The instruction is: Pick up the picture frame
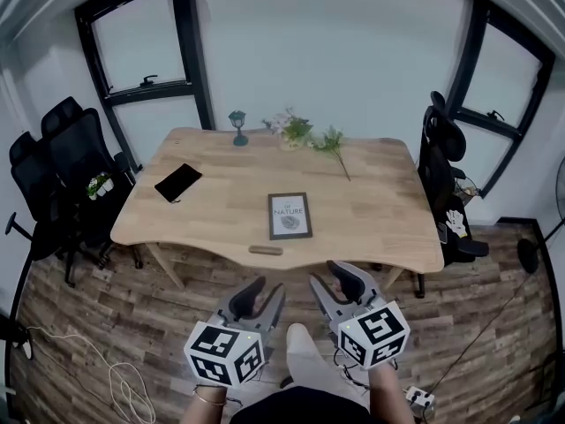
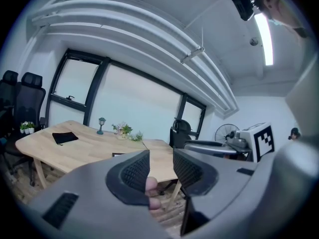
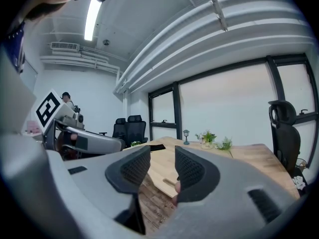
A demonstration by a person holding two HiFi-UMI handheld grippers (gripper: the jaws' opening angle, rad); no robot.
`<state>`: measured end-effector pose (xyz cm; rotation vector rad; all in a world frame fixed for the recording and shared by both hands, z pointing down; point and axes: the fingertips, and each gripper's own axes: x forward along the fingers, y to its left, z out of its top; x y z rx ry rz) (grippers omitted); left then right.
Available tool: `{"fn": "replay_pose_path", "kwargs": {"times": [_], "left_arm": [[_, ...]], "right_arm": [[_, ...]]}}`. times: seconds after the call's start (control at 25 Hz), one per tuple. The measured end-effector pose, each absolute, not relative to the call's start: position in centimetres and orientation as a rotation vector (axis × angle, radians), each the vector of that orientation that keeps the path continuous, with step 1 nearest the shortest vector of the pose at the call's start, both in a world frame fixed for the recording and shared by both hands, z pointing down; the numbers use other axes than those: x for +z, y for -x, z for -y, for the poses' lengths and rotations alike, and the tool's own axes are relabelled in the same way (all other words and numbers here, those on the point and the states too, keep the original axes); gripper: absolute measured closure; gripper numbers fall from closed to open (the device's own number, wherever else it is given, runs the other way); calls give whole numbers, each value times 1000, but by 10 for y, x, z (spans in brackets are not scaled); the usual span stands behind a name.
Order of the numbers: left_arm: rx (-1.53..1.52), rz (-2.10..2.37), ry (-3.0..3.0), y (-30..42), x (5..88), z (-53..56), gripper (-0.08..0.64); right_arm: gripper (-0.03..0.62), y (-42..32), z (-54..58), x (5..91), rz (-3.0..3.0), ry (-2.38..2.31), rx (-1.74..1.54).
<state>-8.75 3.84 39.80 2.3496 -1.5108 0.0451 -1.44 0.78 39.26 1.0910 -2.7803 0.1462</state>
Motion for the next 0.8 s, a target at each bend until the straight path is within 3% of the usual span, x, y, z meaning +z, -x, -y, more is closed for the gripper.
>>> {"fn": "replay_pose_path", "kwargs": {"times": [0.8], "left_arm": [[98, 1518, -2308, 103, 414, 67, 417]], "right_arm": [[463, 24, 96, 411, 2754, -1085, 191]]}}
